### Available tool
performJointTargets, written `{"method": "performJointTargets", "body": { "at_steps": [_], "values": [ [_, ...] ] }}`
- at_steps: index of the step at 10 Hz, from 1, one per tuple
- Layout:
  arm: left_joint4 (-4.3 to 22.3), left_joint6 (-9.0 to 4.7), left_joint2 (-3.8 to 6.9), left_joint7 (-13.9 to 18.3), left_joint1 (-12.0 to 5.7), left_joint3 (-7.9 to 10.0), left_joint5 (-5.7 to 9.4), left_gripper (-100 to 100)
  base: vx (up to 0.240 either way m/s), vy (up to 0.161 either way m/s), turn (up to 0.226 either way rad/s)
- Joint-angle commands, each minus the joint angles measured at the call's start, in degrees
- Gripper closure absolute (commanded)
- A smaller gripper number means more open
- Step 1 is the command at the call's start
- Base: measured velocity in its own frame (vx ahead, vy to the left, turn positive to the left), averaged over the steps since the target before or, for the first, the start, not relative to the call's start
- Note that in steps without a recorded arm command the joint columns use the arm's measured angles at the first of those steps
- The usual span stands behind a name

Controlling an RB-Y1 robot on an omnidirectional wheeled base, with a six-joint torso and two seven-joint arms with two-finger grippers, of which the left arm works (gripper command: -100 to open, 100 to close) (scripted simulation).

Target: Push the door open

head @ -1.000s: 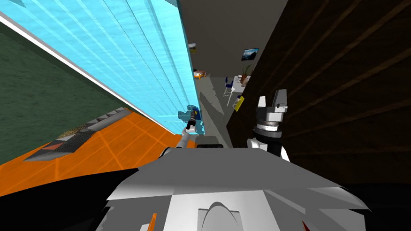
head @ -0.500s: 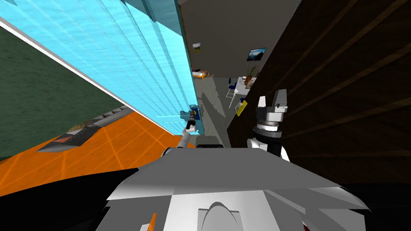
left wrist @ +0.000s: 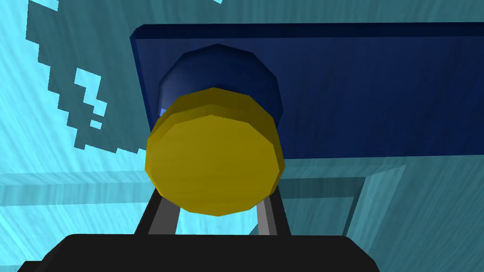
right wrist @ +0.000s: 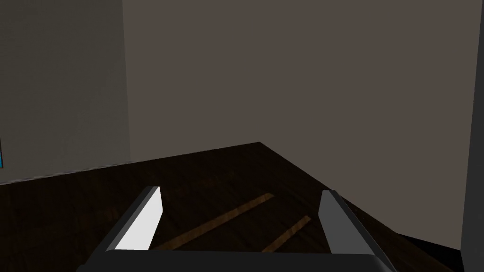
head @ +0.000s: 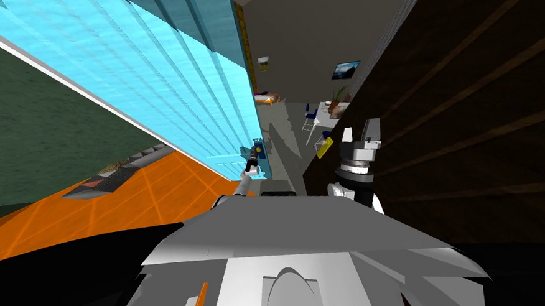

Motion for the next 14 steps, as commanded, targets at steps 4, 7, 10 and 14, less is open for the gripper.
{"method": "performJointTargets", "body": {
  "at_steps": [4,7,10,14],
  "values": [
    [-0.7,0.1,1.12,-1.9,-0.1,0.26,0.72,-100,-0.002,0.041,0.078],
    [-0.8,0.16,-0.45,-2.2,-0.11,-0.5,0.54,-100,-0.258,-0.045,0.007],
    [-0.9,0.21,-3.63,-2.5,-0.11,-1.2,0.37,-100,-0.233,-0.066,0.009],
    [-0.4,-0.66,-0.45,-2.7,-0.08,-0.87,0.42,-100,0.09,-0.008,-0.016]
  ]
}}
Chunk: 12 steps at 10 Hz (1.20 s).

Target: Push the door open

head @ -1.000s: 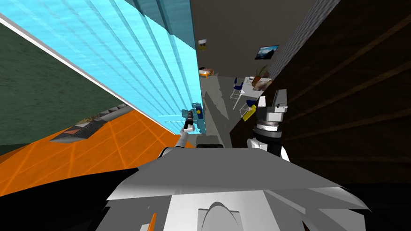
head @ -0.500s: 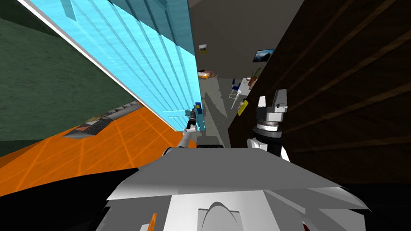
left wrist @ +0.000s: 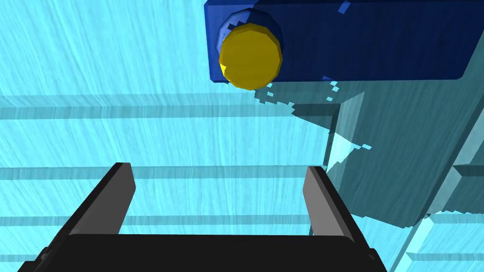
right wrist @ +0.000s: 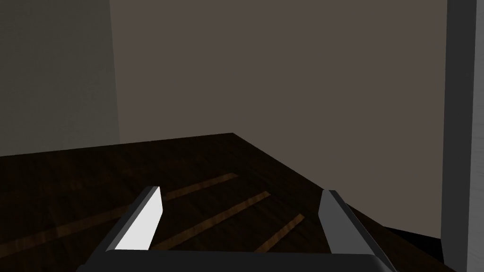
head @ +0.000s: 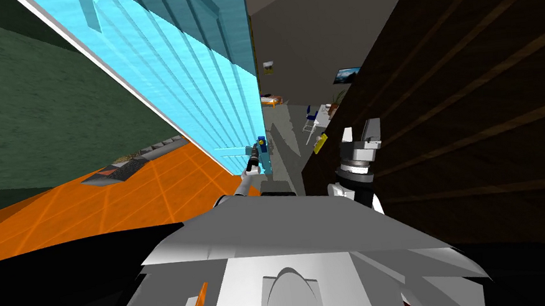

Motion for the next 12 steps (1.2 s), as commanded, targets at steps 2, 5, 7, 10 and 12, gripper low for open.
{"method": "performJointTargets", "body": {
  "at_steps": [2,5,7,10,12],
  "values": [
    [0.5,-0.64,0.41,-0.3,-0.09,0.21,0.02,-100,0.219,-0.015,-0.018],
    [0.7,-1.33,-1.97,-0.6,0.0,0.48,0.03,-100,0.242,-0.003,-0.021],
    [1.6,-1.67,-2.06,-0.4,-0.5,0.53,0.09,-100,0.099,-0.01,-0.008],
    [1.6,-1.67,-2.06,-0.4,-0.5,0.53,0.09,100,-0.016,0.001,-0.004],
    [1.6,-1.67,-2.06,-0.4,-0.5,0.53,0.09,100,-0.005,0.001,-0.001]
  ]
}}
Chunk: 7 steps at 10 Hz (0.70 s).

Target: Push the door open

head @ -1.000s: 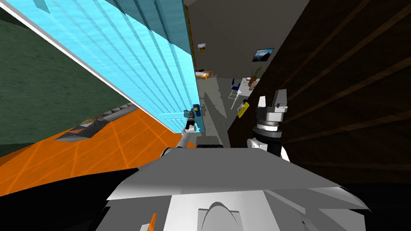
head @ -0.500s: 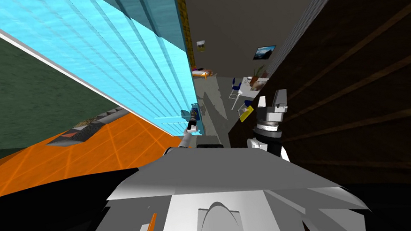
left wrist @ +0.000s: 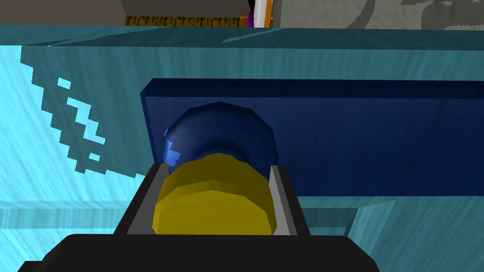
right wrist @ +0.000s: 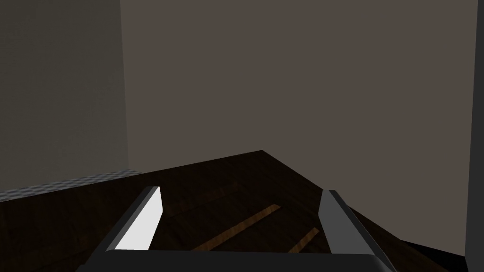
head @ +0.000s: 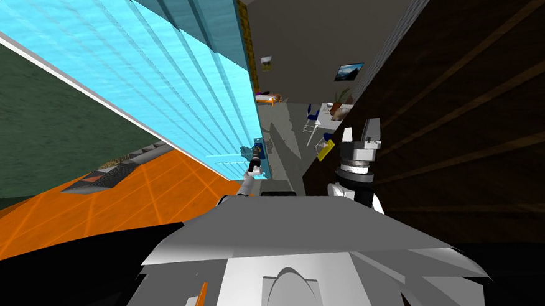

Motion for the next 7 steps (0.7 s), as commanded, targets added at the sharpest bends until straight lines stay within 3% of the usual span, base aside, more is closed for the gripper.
{"method": "performJointTargets", "body": {
  "at_steps": [1,2,7],
  "values": [
    [-0.1,-0.15,0.05,0.0,-0.08,0.03,0.0,100,0.0,0.0,0.0],
    [0.9,-0.63,1.01,-1.7,-0.68,0.09,2.0,100,0.044,-0.003,-0.01],
    [3.1,-2.2,2.4,-6.0,-2.42,0.33,7.0,100,0.086,-0.009,0.008]
  ]
}}
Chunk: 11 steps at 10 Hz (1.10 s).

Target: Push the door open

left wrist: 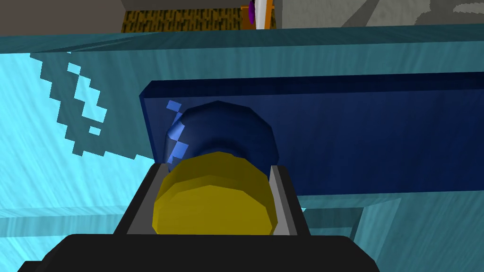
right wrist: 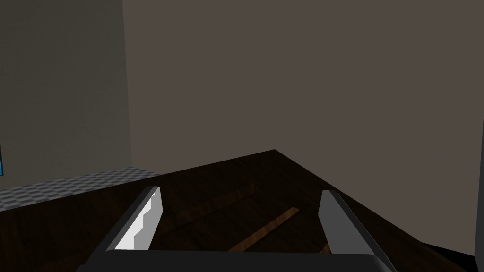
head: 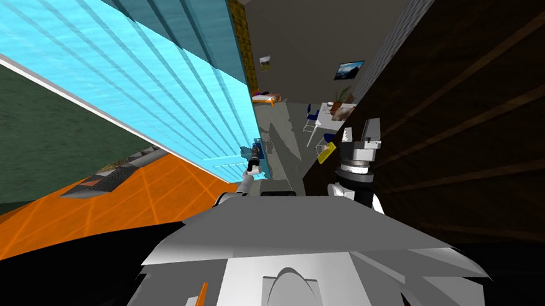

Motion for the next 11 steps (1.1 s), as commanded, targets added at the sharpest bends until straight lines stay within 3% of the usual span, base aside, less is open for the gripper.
{"method": "performJointTargets", "body": {
  "at_steps": [1,6,11],
  "values": [
    [0.1,-0.69,0.93,-2.0,-0.75,0.83,2.08,100,0.099,-0.014,0.008],
    [3.0,-2.72,0.78,-7.5,-3.0,1.14,8.55,100,0.097,-0.008,0.017],
    [5.6,-4.55,-0.88,-12.6,-5.03,1.43,14.42,100,0.091,-0.02,0.024]
  ]
}}
